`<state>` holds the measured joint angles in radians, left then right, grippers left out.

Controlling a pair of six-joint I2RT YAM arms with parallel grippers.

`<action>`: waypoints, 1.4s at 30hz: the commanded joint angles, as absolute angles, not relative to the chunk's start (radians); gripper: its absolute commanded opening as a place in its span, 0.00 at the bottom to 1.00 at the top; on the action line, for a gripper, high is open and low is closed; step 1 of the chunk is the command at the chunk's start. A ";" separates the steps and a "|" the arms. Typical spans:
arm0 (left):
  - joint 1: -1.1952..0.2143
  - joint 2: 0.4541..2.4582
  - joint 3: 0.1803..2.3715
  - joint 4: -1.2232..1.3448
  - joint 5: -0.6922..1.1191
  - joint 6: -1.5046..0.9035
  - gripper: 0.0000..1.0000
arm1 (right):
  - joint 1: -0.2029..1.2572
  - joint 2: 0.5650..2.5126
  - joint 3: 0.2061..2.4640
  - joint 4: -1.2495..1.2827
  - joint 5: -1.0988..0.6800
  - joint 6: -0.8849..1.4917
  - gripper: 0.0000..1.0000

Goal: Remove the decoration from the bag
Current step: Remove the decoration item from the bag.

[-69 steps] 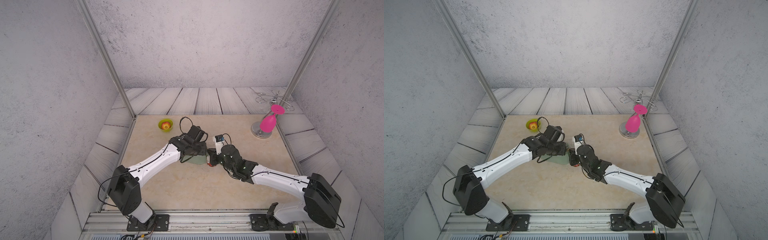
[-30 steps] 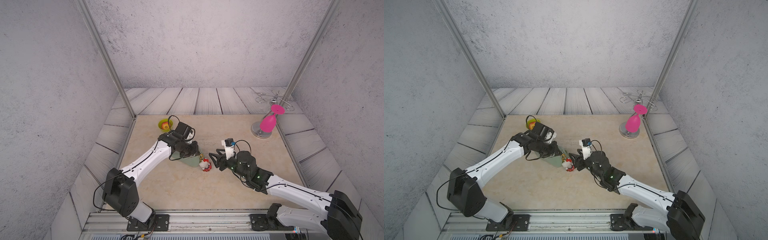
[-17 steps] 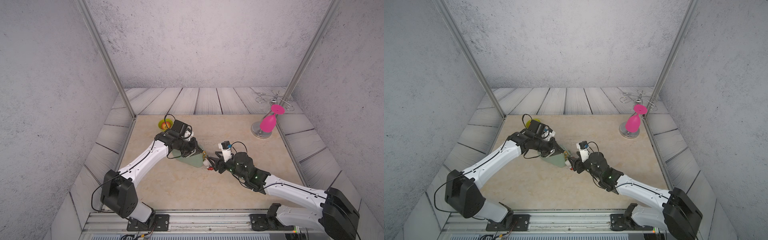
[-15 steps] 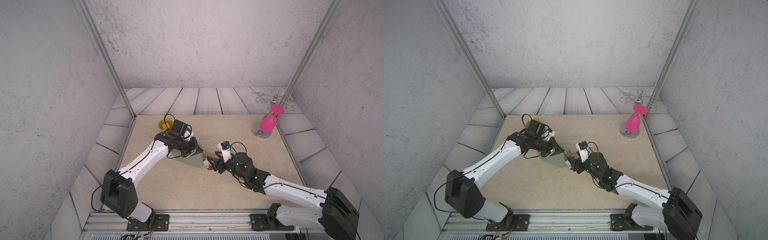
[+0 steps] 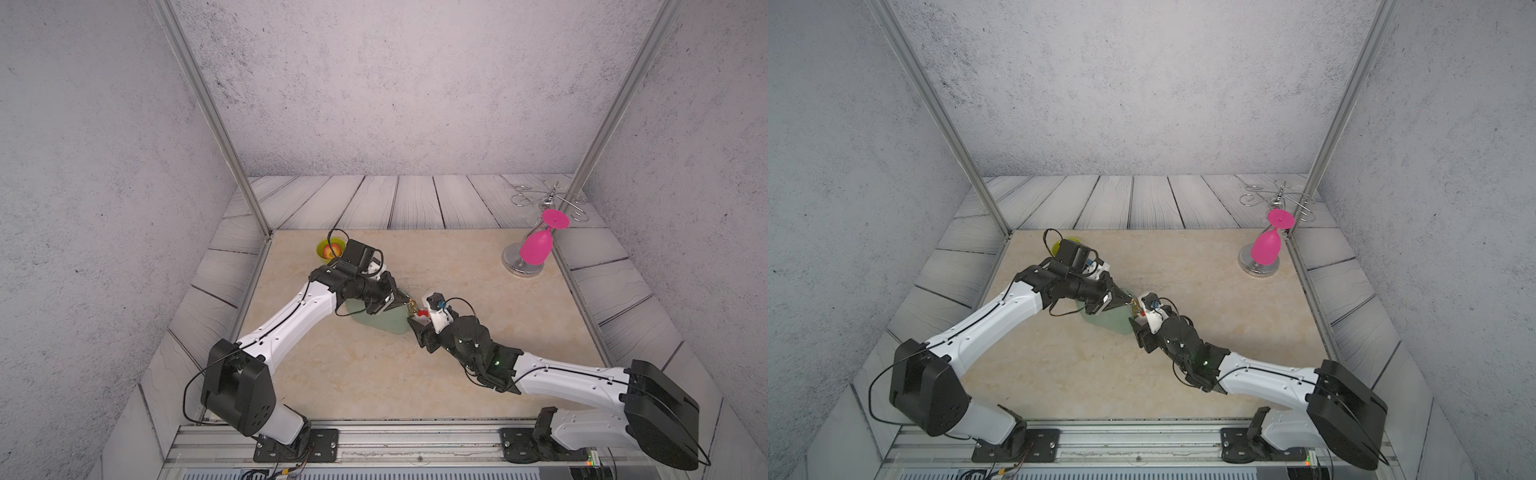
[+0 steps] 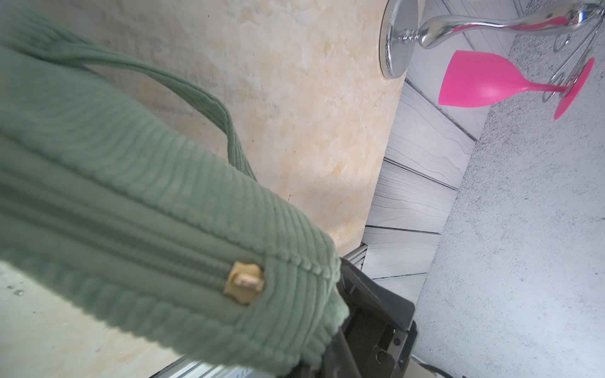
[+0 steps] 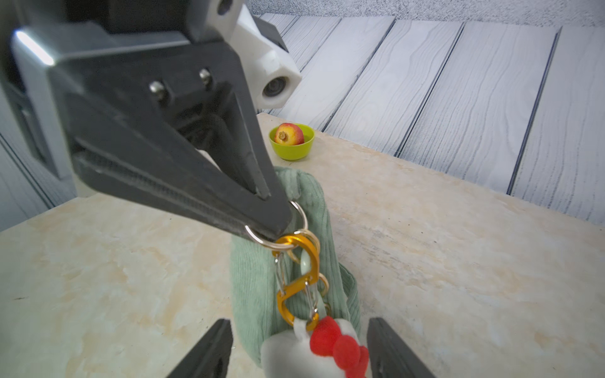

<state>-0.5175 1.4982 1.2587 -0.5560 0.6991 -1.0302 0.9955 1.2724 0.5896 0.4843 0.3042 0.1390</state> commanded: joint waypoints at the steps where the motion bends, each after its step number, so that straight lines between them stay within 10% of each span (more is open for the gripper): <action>1: -0.512 1.473 1.240 -0.508 0.729 -1.063 0.00 | 1.007 1.299 0.582 0.581 0.408 0.094 0.68; 42: -0.506 1.462 1.211 -0.443 0.758 -1.130 0.00 | 1.058 1.546 0.615 0.931 0.691 -0.062 0.62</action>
